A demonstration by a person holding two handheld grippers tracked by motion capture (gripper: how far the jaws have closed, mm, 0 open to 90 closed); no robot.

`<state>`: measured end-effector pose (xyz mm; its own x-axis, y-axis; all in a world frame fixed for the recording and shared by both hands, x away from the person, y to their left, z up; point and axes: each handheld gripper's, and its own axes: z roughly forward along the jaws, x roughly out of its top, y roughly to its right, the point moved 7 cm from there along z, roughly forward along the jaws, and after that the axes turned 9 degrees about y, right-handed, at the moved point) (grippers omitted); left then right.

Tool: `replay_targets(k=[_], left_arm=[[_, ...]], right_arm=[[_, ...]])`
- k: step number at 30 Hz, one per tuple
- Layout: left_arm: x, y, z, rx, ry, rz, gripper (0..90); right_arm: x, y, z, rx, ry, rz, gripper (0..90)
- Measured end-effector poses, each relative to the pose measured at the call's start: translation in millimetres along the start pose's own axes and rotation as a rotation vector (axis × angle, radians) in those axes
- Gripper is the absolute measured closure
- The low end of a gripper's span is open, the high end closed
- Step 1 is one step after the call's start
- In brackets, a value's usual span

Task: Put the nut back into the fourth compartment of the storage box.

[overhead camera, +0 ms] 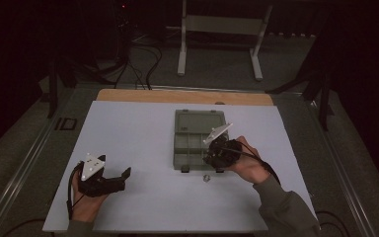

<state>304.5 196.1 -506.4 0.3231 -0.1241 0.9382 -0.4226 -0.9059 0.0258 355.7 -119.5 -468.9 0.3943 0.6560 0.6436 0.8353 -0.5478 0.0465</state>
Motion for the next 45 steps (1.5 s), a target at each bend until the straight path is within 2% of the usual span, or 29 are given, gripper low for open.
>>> replay_targets(k=[12,45], left_arm=[[0.1,-0.2,-0.1,0.0,0.001,0.0,4.4],[0.5,0.7,-0.1,-0.007,0.006,0.003,4.3]], right_arm=[[10.7,15.2,-5.1,-0.031,0.012,0.019,70.3],[18.0,60.1,-0.8,-0.112,-0.011,0.106,70.3]])
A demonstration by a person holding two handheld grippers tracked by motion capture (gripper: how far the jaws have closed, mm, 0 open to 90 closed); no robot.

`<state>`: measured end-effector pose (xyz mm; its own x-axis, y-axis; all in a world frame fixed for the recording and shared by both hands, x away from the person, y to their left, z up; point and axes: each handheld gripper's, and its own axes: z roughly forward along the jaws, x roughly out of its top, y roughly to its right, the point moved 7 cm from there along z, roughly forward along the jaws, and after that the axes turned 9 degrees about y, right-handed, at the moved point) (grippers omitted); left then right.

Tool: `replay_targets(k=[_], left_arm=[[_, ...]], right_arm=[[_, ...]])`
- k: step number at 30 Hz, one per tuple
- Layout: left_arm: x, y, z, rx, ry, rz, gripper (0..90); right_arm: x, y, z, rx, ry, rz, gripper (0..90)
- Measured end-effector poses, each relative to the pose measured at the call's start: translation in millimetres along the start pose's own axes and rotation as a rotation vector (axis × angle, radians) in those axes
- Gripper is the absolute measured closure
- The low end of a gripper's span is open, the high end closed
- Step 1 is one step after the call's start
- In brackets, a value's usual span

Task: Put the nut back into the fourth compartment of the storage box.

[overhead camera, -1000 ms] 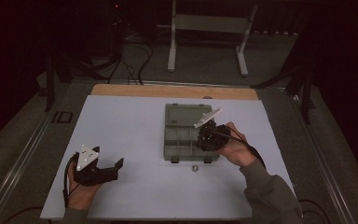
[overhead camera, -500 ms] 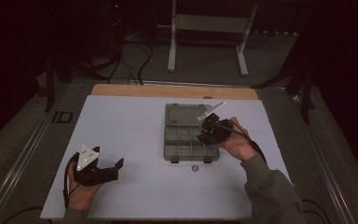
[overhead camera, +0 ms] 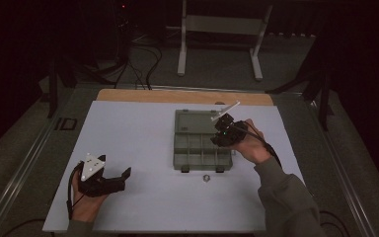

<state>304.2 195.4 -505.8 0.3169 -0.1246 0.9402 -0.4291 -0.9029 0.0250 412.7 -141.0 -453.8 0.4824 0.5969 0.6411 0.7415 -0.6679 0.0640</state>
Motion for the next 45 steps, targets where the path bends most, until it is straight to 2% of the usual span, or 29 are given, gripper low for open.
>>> replay_targets(k=[8,26,32,45], left_arm=[[0.0,-0.2,0.3,-0.001,0.002,-0.001,4.3],[0.3,-0.7,-0.2,-0.001,0.005,-0.001,4.3],[0.2,-0.5,0.1,-0.002,0.004,0.001,4.3],[0.4,-1.0,-0.2,-0.001,0.006,-0.001,4.3]], right_arm=[[-0.9,9.1,4.5,-0.013,-0.01,0.027,70.3],[-2.5,26.4,22.6,-0.053,-0.071,0.075,70.3],[-5.3,35.1,28.5,-0.062,-0.085,0.106,70.2],[-10.1,42.1,40.8,-0.072,-0.124,0.137,70.2]])
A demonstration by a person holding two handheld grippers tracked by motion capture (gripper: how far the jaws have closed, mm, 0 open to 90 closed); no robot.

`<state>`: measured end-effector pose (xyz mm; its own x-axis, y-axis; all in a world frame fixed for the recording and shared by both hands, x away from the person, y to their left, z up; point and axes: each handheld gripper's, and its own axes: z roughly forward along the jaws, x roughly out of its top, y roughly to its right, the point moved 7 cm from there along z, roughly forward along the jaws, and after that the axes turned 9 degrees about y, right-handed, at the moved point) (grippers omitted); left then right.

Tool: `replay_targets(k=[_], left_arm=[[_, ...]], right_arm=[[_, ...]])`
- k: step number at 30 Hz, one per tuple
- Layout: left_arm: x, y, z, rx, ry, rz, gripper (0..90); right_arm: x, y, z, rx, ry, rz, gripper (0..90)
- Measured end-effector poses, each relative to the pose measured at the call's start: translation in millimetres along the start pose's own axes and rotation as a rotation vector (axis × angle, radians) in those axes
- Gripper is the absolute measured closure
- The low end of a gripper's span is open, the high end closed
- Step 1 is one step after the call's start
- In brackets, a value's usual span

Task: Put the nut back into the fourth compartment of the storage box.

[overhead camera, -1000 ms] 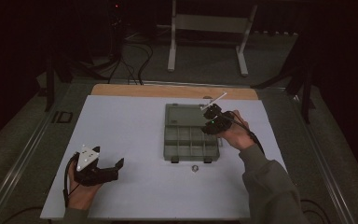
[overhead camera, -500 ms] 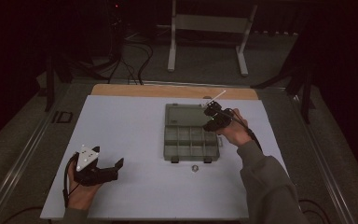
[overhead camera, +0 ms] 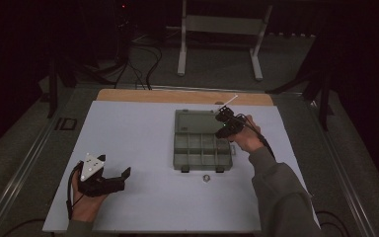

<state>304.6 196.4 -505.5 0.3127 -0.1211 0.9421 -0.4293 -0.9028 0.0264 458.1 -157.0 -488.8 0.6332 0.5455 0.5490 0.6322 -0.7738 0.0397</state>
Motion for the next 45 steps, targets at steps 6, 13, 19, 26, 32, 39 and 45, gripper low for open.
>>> replay_targets(k=[6,13,19,26,32,39,45], left_arm=[[0.0,0.0,-0.1,0.0,0.0,0.0,4.3],[0.1,0.3,-0.1,-0.001,0.001,0.001,4.3],[0.2,-0.2,-0.4,0.0,0.001,-0.001,4.3],[0.3,0.0,-0.4,0.0,0.001,-0.001,4.3],[0.1,0.1,-0.3,0.0,0.001,-0.002,4.3],[0.2,0.2,-0.2,-0.001,0.002,-0.002,4.3],[-0.1,0.7,0.3,-0.002,-0.001,0.001,4.3]], right_arm=[[-4.2,4.4,6.5,-0.001,-0.037,0.026,70.2],[-5.7,6.8,10.8,-0.01,-0.053,0.031,70.2],[-8.9,7.8,13.6,-0.018,-0.071,0.024,70.2],[-12.2,5.4,14.6,-0.014,-0.091,0.004,70.1],[-14.6,6.7,14.4,-0.017,-0.099,0.0,70.0],[-19.4,6.3,14.3,-0.007,-0.095,0.003,69.9],[-26.0,7.6,15.6,0.003,-0.098,0.0,69.8]])
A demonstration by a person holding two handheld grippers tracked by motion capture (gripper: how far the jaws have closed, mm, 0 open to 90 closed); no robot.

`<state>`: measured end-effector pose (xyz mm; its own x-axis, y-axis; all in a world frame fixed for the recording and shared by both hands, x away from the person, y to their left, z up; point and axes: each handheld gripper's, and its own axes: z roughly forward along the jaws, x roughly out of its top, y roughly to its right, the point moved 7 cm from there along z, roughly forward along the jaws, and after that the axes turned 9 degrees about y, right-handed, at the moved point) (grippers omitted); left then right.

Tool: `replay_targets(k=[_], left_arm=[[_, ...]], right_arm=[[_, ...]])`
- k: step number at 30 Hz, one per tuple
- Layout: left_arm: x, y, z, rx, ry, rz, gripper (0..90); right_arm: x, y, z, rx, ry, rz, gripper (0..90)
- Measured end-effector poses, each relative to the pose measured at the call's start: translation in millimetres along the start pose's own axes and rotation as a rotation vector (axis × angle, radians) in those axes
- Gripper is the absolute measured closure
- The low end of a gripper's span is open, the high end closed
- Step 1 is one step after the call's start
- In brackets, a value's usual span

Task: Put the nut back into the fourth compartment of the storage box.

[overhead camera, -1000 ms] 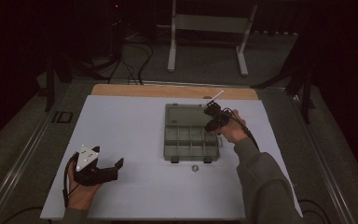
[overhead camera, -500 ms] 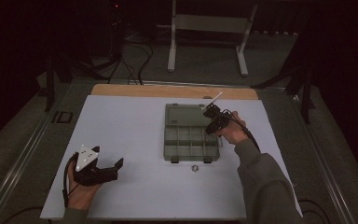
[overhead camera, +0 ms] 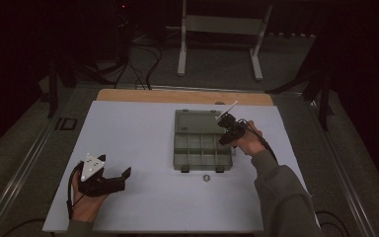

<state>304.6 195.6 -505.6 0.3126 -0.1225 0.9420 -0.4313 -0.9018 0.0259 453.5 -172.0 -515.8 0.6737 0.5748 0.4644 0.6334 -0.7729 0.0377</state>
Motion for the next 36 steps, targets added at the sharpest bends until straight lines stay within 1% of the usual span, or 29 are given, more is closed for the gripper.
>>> replay_targets(k=[7,13,18,23,25,26,29,32,34,36], left_arm=[[0.0,-0.1,-0.1,0.0,0.0,0.0,4.3],[0.0,-0.3,-0.1,0.001,0.001,-0.002,4.3],[0.0,-0.1,-0.2,0.0,0.0,0.0,4.3],[-0.1,0.0,-0.1,0.001,-0.001,0.001,4.3],[0.1,0.1,-0.2,0.001,0.001,0.0,4.3],[0.2,0.0,-0.3,0.001,0.002,-0.002,4.3],[-0.1,-0.1,-0.1,0.002,-0.001,0.0,4.3],[0.1,0.4,0.0,0.001,0.002,0.0,4.3],[0.2,0.4,-0.2,0.001,0.001,0.001,4.3],[0.3,0.4,-0.3,0.0,0.002,0.0,4.3]], right_arm=[[-2.3,-2.1,-2.0,-0.003,-0.004,-0.013,68.5],[0.3,-0.8,-9.2,-0.01,0.028,0.003,57.9],[-0.6,-2.2,-15.9,0.003,0.05,0.011,46.5],[-2.2,-9.7,-23.3,0.031,0.109,0.004,36.3],[-3.2,-11.8,-26.2,0.039,0.133,0.012,30.3],[-3.7,-13.1,-27.6,0.046,0.146,0.007,27.5],[-5.0,-16.4,-31.9,0.042,0.165,-0.008,21.9],[-4.1,-22.0,-38.3,0.051,0.216,-0.01,20.7],[-4.8,-25.5,-41.5,0.047,0.236,-0.018,20.0],[-5.6,-29.6,-44.2,0.056,0.258,-0.024,20.1]])
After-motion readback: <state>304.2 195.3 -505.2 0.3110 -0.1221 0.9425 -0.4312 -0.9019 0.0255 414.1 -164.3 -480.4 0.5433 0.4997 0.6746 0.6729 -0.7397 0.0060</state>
